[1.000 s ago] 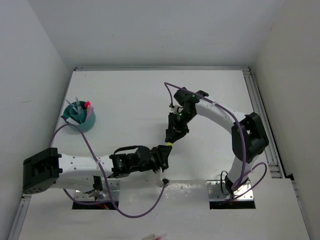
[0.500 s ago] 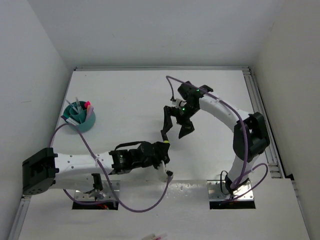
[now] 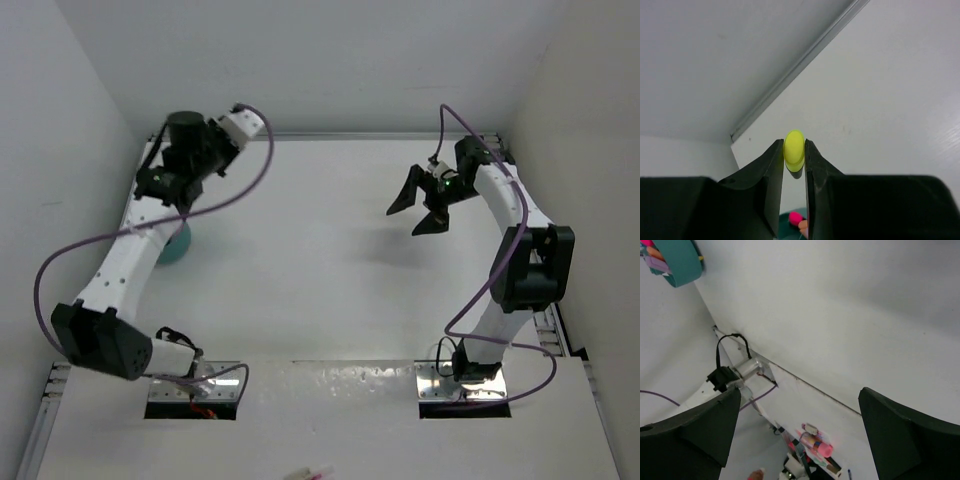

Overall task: Sort the stationery into containers
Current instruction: Place the pen in the storage box.

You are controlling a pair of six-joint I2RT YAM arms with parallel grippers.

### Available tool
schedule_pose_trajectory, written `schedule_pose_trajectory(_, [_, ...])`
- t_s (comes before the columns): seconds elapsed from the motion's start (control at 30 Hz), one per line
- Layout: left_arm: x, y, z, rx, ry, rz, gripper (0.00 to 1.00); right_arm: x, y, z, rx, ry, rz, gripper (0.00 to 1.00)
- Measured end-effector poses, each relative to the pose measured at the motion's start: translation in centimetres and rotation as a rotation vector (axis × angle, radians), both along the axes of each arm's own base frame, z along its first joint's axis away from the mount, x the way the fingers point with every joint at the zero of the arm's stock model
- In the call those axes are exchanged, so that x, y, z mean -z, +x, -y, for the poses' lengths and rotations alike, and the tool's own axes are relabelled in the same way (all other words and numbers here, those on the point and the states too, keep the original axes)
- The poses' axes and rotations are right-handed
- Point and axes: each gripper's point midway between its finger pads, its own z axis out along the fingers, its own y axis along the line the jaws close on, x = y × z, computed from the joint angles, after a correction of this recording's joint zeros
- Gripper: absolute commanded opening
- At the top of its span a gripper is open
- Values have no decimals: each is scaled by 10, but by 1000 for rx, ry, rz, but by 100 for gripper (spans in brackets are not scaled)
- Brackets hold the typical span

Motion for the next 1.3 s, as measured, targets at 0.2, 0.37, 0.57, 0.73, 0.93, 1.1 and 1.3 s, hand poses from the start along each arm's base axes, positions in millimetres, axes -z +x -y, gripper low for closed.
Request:
schedule_pose_trajectory(0.2, [37,49,-108,-124,-39,-234,0,6,-13,-5,-25,30,-41,98])
schedule_pose_trajectory(0.37, [74,51,-163,-136,-45,-385,0,7,-17,-7,-36,37,-48,98])
schedule_pose_trajectory(0.57, [101,38,-191,-99,-9,-502,0,10,-19,-9,-39,58,-67,97])
schedule_pose_trajectory(0.73, [120,35,-209,-83,3,-557,0,13,-20,-13,-47,73,-84,97])
schedule_pose_trajectory(0.93, [143,35,-225,-82,14,-609,0,15,-24,-23,-81,84,-93,97])
schedule_pose_trajectory(1.1, [155,37,-228,-72,11,-631,3,15,-25,-27,-95,88,-93,97])
schedule_pose_trajectory(1.3, [164,36,-227,-55,-24,-650,13,16,-26,-26,-99,87,-90,97])
